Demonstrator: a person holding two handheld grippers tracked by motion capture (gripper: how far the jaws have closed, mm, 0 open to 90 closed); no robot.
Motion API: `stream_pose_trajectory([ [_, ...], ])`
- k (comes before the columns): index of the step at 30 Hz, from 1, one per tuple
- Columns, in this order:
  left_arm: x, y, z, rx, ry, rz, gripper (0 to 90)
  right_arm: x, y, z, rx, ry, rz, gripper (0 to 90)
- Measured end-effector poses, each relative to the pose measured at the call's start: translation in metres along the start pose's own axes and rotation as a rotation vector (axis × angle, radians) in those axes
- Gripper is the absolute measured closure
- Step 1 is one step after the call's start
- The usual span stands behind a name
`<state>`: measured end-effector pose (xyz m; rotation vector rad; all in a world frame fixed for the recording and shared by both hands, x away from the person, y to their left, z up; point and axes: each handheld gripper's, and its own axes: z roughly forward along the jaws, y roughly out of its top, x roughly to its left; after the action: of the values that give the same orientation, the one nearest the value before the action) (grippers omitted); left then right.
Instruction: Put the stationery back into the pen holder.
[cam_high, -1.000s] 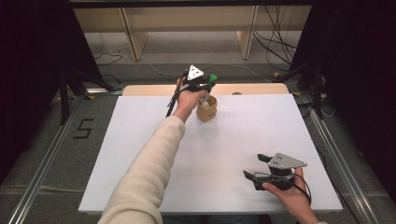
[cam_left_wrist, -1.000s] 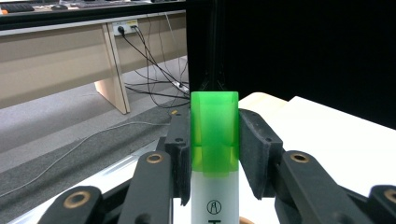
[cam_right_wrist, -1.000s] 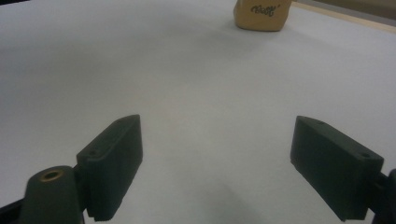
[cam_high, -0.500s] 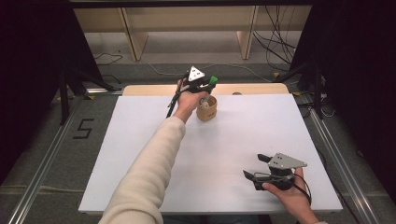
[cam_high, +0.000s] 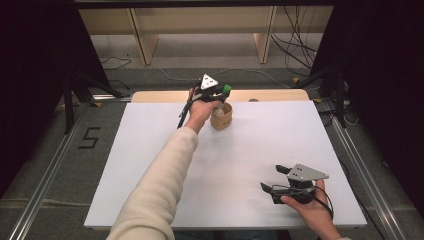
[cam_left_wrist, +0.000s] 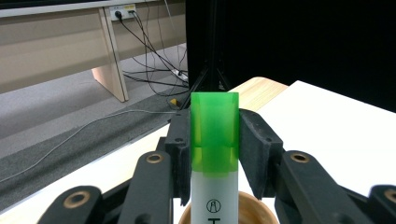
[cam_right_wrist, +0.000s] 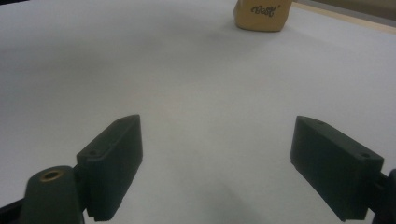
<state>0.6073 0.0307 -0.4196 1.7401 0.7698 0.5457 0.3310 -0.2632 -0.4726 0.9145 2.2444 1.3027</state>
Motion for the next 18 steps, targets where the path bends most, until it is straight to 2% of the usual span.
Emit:
stream_pose_trajectory([
  [8,0.0021,-0.0057,-0.0008,0.016,0.006,-0.008,66.6,0.0003,0.0000,0.0002,0.000,0.000,0.000,17.7],
  [18,0.0014,-0.0099,-0.0021,0.059,0.005,0.005,65.6,0.0003,-0.0001,0.0003,-0.003,0.000,-0.001,17.7],
])
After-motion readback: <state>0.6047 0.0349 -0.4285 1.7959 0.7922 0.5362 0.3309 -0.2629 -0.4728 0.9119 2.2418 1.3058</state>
